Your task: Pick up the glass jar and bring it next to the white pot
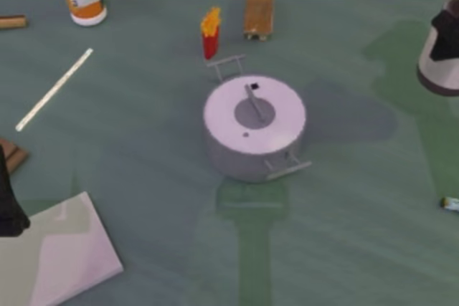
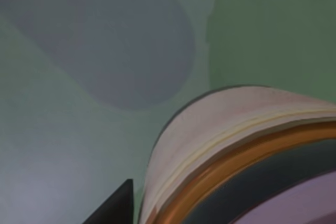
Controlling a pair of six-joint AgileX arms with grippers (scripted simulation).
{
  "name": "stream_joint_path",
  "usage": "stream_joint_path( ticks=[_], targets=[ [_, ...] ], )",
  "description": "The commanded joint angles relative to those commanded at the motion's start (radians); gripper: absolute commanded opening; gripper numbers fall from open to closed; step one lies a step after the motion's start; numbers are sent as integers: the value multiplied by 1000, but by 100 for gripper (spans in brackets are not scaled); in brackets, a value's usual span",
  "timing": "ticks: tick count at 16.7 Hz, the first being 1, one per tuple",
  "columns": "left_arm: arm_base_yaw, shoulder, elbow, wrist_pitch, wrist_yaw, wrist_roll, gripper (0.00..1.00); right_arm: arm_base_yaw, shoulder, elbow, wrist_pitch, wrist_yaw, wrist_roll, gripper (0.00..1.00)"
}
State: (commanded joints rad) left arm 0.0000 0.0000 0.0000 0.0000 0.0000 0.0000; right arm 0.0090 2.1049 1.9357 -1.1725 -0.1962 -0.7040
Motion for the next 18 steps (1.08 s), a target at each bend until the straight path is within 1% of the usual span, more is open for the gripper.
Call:
stream_joint_path(
  ticks=[5, 8, 11, 18],
  targets=[
    [0, 0, 0, 0, 0, 0, 100, -5, 3, 3, 0, 0, 4, 0],
    [0, 0, 0, 0, 0, 0, 100, 23, -6, -24, 24, 19, 68, 0],
    [0, 0, 0, 0, 0, 0, 100, 74, -27, -91, 75, 64, 224, 0],
    [0, 0, 0, 0, 0, 0, 100, 227, -111, -318, 245, 214, 791, 0]
  ],
)
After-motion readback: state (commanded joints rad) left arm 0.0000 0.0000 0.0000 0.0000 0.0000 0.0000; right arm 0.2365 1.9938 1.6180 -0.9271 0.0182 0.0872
